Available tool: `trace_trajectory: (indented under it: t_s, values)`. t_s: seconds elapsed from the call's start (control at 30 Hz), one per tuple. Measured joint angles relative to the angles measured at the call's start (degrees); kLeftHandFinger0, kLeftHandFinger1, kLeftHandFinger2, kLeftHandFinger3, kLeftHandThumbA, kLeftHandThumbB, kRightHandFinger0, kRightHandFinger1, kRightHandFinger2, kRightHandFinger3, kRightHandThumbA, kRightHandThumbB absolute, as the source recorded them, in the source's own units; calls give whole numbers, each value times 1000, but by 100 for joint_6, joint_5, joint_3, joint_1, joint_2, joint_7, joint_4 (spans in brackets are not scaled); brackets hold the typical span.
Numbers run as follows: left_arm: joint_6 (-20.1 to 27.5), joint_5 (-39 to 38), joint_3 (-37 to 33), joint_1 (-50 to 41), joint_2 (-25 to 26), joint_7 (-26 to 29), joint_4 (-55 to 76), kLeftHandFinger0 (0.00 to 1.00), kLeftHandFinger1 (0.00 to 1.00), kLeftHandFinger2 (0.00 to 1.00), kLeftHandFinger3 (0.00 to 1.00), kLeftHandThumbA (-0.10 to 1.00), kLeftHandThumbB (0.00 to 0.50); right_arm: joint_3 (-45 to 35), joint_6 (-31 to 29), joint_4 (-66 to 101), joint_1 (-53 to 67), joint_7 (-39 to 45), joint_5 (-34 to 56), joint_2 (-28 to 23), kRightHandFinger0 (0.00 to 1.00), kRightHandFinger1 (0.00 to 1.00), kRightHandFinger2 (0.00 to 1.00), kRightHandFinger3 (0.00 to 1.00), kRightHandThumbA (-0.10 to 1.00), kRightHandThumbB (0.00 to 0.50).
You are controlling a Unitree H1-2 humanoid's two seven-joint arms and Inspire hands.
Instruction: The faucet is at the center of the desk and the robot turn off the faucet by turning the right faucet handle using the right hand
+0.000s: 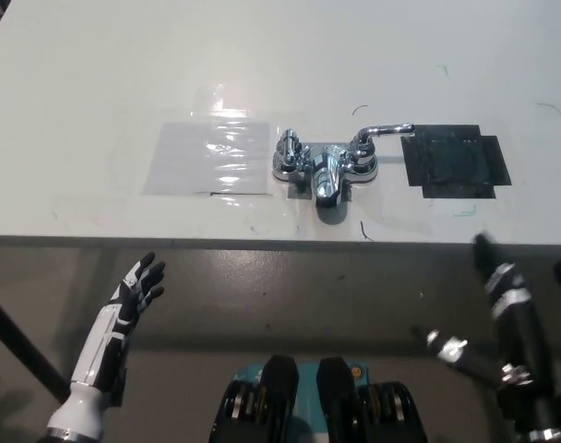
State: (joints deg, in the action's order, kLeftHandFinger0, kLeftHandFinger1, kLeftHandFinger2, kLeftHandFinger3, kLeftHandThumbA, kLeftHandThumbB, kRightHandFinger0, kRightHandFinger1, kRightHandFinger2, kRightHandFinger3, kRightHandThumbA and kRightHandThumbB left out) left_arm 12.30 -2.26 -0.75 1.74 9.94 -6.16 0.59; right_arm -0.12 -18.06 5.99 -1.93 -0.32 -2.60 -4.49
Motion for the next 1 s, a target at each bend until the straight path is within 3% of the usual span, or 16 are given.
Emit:
trace_trajectory:
  t_s: [0.1, 0.3, 0.43, 0.47, 0.5, 0.6, 1.0]
  values:
    - [41, 0, -45, 70, -19, -1, 24, 1000, 1000, 1000, 1000, 992, 233, -257, 27, 329, -393, 8, 87, -238, 1000, 1000, 1000, 1000, 1000, 230]
    - [130, 7, -198, 124, -33, -3, 25, 1000, 1000, 1000, 1000, 1000, 253, -666, 548, 247, -1524, 198, 522, -1148, 1000, 1000, 1000, 1000, 1000, 301]
    - [131, 17, -234, 129, -47, -3, 46, 1000, 1000, 1000, 1000, 1000, 249, -749, 853, -471, -2293, 415, 845, -1591, 1000, 1000, 1000, 1000, 1000, 313]
    - [132, 20, -238, 132, -47, -2, 54, 1000, 1000, 1000, 1000, 1000, 249, -745, 942, -768, -2572, 514, 929, -1712, 1000, 1000, 1000, 1000, 1000, 304]
    - [133, 20, -238, 132, -47, -2, 60, 1000, 1000, 1000, 1000, 1000, 266, -736, 998, -948, -2739, 574, 968, -1772, 1000, 1000, 1000, 1000, 1000, 265]
    - [131, 20, -241, 137, -50, -2, 59, 1000, 1000, 1000, 1000, 1000, 276, -645, 1115, -1819, -3428, 817, 1063, -1933, 1000, 1000, 1000, 1000, 1000, 274]
    - [134, 35, -265, 158, -56, -2, 59, 1000, 1000, 1000, 1000, 1000, 261, -61, 1418, -4678, -5462, 1826, 1080, -2018, 1000, 1000, 1000, 1000, 1000, 300]
